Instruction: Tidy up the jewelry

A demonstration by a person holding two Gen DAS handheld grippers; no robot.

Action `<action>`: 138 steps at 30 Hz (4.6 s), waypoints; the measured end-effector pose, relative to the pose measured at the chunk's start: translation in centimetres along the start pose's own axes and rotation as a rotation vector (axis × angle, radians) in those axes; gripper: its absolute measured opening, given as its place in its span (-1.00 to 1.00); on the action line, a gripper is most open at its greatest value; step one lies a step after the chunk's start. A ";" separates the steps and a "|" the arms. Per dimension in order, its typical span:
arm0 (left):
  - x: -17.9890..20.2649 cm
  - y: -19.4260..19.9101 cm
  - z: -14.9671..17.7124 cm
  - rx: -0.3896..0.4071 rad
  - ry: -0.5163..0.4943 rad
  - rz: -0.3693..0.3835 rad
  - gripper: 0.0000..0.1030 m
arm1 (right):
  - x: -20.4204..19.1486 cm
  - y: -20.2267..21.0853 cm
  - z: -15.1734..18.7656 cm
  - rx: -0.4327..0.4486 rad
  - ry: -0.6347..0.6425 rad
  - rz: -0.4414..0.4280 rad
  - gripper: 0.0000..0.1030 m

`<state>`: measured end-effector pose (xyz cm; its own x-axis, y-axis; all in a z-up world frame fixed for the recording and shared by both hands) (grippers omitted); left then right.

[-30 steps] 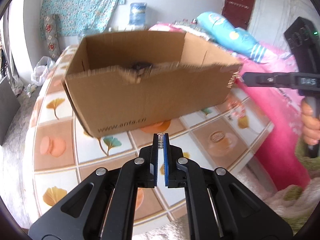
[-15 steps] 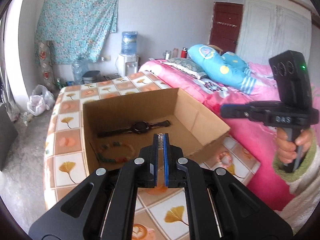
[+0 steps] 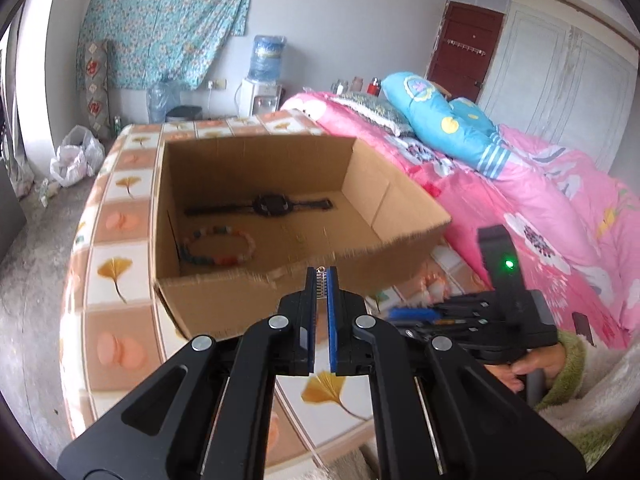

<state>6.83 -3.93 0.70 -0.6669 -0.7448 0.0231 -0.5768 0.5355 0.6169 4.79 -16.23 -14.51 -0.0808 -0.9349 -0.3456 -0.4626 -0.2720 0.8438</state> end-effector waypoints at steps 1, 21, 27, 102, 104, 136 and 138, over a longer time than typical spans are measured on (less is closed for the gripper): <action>0.2 -0.2 0.6 -0.011 0.003 -0.002 -0.92 | -0.1 -0.4 -0.1 0.008 0.014 0.021 -0.60; 0.9 -1.1 4.1 -0.044 0.040 -0.006 -0.92 | -0.7 3.2 0.2 0.049 0.004 -0.029 -0.96; 0.7 0.9 1.2 0.029 0.029 0.016 -0.92 | -1.7 7.6 -2.7 0.114 -0.003 -0.101 -0.96; 1.1 -6.4 8.3 -0.357 -0.022 -0.095 0.69 | 6.7 6.2 0.5 -0.018 -0.247 -0.022 -0.50; 1.0 -7.3 9.3 -0.398 -0.039 -0.131 0.69 | 6.3 5.2 0.9 -0.020 -0.215 0.011 -0.50; 0.1 -8.5 11.6 -0.453 0.035 -0.217 0.84 | 0.2 0.4 0.0 -0.039 0.043 0.069 -0.91; 0.1 -8.5 11.6 -0.454 0.035 -0.216 0.84 | 1.4 0.9 -0.6 -0.019 0.015 0.093 -0.91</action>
<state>6.20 -3.94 -13.62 -0.5341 -0.8366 -0.1218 -0.4313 0.1457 0.8904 4.74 -17.89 -13.95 -0.1092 -0.9595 -0.2597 -0.4372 -0.1882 0.8794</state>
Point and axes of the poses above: each gripper's, at about its wrist camera, not at the fingertips, and y roughly against the way its jaws point, x to its right, z to its underside, the point moved 9 cm from there along -y, roughly the way its jaws point, and after that the axes turned 15 degrees about -y, right-handed, at the moved point
